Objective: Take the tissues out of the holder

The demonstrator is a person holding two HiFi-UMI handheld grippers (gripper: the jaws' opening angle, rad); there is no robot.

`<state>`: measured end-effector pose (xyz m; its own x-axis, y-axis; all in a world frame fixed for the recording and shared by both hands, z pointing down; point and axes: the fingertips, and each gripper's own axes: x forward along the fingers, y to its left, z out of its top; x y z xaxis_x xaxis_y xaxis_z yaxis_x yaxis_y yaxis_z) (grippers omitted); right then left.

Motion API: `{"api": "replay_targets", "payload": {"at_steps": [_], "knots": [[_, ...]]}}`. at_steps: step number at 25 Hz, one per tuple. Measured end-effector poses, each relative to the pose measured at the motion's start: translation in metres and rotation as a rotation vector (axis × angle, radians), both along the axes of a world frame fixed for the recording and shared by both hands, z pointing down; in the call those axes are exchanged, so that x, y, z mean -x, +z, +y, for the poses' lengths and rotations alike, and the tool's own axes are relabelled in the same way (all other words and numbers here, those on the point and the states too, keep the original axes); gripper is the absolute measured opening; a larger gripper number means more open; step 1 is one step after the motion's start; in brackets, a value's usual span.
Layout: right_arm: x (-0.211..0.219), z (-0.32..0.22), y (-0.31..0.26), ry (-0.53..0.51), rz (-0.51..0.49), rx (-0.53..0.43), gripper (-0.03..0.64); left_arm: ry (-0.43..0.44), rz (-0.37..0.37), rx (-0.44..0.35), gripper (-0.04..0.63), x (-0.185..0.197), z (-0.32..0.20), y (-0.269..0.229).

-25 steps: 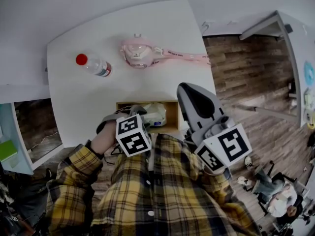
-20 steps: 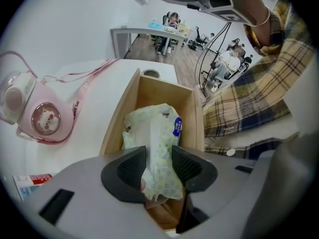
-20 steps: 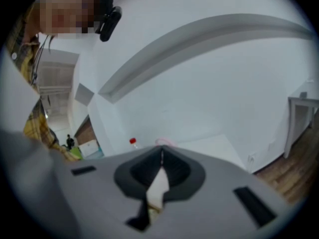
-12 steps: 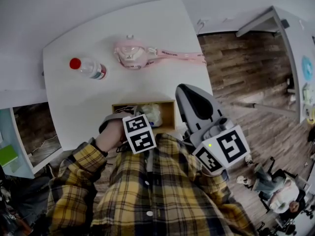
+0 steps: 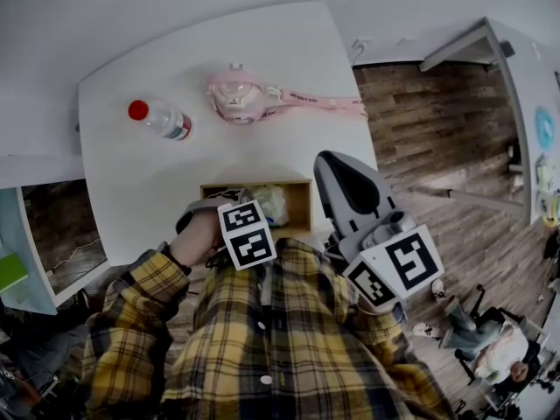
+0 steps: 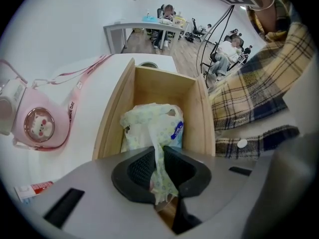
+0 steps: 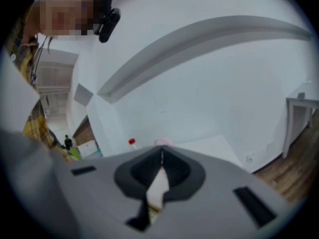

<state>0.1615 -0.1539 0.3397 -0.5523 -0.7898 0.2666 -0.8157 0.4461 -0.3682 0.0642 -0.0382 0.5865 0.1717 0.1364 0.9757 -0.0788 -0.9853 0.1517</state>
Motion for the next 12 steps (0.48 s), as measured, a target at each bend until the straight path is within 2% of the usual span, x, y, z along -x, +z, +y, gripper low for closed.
{"api": "replay_targets", "payload": {"at_steps": [6,12], "knots": [[0.002,0.0,-0.001,-0.013,0.015,-0.003,0.012,-0.013,0.021,0.011,0.037,-0.001,-0.001,-0.003],[0.01,-0.002,-0.002,-0.039,0.025,-0.003,0.012,-0.038,0.049,-0.012,0.028,-0.001,-0.002,-0.012]]}}
